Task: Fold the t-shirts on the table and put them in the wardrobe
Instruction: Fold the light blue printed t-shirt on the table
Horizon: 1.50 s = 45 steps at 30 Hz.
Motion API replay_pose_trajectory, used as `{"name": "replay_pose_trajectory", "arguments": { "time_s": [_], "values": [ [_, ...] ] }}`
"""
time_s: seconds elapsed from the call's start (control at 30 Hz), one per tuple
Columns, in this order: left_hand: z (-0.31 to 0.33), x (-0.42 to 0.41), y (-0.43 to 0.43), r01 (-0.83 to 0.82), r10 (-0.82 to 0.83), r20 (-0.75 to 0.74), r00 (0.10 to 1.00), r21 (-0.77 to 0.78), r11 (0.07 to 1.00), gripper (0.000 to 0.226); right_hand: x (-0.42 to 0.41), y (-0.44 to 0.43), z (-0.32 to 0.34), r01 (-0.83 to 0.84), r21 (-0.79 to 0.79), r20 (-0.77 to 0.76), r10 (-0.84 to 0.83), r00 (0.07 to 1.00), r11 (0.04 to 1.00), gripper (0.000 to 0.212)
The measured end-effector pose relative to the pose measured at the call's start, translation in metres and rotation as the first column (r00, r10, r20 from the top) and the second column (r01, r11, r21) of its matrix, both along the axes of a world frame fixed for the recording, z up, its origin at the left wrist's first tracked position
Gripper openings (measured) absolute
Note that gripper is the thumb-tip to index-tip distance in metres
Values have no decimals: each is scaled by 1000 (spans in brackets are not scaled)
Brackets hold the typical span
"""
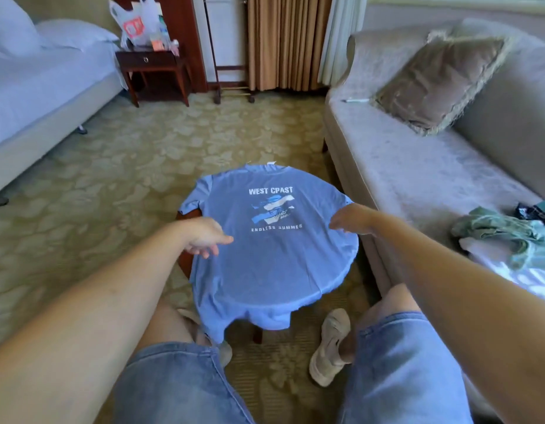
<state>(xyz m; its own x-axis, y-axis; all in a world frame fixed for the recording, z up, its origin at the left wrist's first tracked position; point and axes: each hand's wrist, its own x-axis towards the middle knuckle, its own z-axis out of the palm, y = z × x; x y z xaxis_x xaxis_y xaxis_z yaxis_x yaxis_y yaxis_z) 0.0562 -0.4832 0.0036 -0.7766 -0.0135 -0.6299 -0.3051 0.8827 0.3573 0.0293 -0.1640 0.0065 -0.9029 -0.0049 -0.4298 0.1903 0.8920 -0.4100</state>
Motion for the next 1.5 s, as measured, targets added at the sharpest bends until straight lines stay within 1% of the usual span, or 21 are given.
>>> {"name": "replay_pose_trajectory", "arguments": {
  "time_s": [0.03,0.07,0.1,0.17,0.2,0.27,0.33,0.4,0.47,0.6,0.73,0.83,1.03,1.2,1.37,1.5],
  "values": [
    [-15,-10,2,-20,19,-138,990,-8,1000,43,-7,-8,-10,-21,17,-25,21,999,1000,44],
    [-29,-19,5,-34,25,-235,972,-34,999,47,-15,-15,-20,-43,38,-9,43,999,998,50],
    [-42,-27,8,-39,16,-278,960,-76,996,53,-22,-20,-34,-54,44,-25,55,998,998,57],
    [-66,-43,16,-15,-27,-284,959,-145,989,69,-34,-35,-59,-124,125,-40,130,991,984,67],
    [-76,-52,20,5,-53,-292,955,-165,986,72,-40,-44,-71,-157,166,-29,164,986,973,70],
    [-90,-70,24,17,-79,-312,947,-197,980,72,-46,-64,-91,-224,251,-13,235,972,942,75],
    [-105,-84,24,7,-85,-328,941,-231,973,72,-51,-77,-112,-280,277,-51,305,951,919,76],
    [-123,-86,19,4,-101,-335,937,-280,960,72,-51,-81,-131,-262,290,-131,310,942,920,76],
    [-140,-80,14,4,-136,-386,913,-324,946,70,-52,-78,-146,-226,323,-189,296,936,919,77],
    [-150,-78,11,-53,-111,-500,859,-302,952,70,-62,-74,-154,-254,339,-202,334,921,906,79],
    [-151,-64,13,-78,-90,-488,868,-312,947,71,-53,-72,-155,-250,319,-215,326,921,914,79],
    [-148,-46,17,-56,-107,-447,888,-335,940,73,-34,-71,-154,-247,298,-216,318,923,922,80],
    [-143,-5,28,-12,-127,-369,921,-352,936,77,9,-64,-153,-255,308,-209,326,922,917,84],
    [-143,27,40,3,-140,-369,919,-346,938,78,36,-58,-154,-241,310,-228,319,920,919,97],
    [-131,28,39,7,-146,-371,917,-352,936,77,54,-54,-153,-227,278,-252,299,920,933,98],
    [-123,26,40,-25,-123,-408,905,-338,941,68,53,-54,-146,-196,228,-277,257,926,954,101]
  ]
}}
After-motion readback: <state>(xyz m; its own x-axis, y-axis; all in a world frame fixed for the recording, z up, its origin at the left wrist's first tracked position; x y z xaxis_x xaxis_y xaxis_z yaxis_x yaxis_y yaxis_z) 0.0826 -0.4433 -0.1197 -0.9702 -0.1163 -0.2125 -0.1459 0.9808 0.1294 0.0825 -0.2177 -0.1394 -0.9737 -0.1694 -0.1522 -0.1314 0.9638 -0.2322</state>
